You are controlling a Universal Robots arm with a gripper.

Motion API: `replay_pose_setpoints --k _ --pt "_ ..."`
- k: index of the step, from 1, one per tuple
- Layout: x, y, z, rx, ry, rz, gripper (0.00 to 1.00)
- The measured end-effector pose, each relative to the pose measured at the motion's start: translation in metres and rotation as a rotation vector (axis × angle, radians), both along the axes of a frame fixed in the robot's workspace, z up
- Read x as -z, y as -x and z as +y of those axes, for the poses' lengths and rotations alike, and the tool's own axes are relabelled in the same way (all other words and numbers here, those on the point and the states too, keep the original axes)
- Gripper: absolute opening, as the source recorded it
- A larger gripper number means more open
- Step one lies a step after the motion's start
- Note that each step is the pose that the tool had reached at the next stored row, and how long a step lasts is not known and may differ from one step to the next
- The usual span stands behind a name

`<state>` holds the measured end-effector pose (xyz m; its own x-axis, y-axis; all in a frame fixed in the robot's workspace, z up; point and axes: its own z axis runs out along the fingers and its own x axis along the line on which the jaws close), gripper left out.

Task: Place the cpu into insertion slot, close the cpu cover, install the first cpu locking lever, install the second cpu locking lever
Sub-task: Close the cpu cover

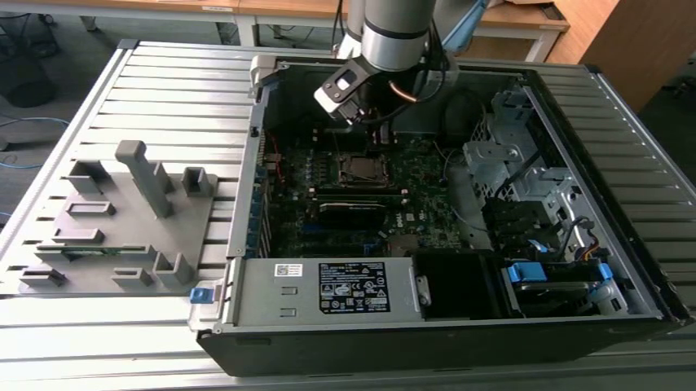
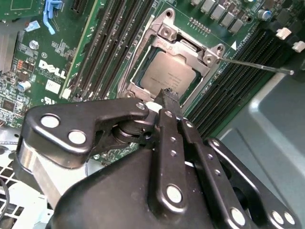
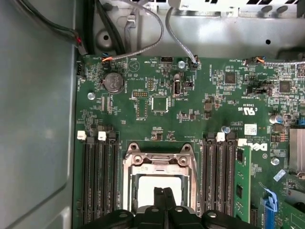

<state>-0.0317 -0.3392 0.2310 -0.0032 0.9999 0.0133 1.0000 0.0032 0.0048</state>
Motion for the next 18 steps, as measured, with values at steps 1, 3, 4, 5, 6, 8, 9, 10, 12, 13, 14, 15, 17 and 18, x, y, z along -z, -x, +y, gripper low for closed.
replay_pose_setpoints --k 1,3,4,5,6,8,9,10,12,13,14,15,17,18 --pt "0.0008 0.0002 -0.0006 0.000 0.0001 0.0001 0.11" --pt "0.0027 0.0004 -0.0019 0.001 0.0000 0.0000 0.11" --pt "0.0034 0.0007 -0.0023 0.001 -0.0001 0.0000 0.11" --pt "0.0040 0.0013 -0.0025 0.001 0.0000 -0.0001 0.11" --pt "0.0046 0.0025 -0.0025 0.001 -0.0001 -0.0001 0.11" --pt "0.0054 0.0053 -0.0025 0.001 0.0001 0.0000 0.11" --pt "0.0054 0.0056 -0.0025 0.001 0.0001 0.0001 0.11" --pt "0.0054 0.0056 -0.0025 0.001 0.0001 0.0000 0.11" --pt "0.0055 0.0057 -0.0025 0.001 0.0001 0.0000 0.11" --pt "0.0055 0.0058 -0.0025 0.001 0.0000 0.0000 0.11" --pt "0.0056 0.0058 -0.0025 0.001 0.0000 0.0000 0.11" --pt "0.0056 0.0058 -0.0025 -0.002 0.0000 -0.0001 0.11" --pt "0.0057 0.0058 -0.0025 -0.019 0.0001 0.0000 0.11" --pt "0.0057 0.0058 -0.0025 -0.031 0.0000 0.0000 0.11"
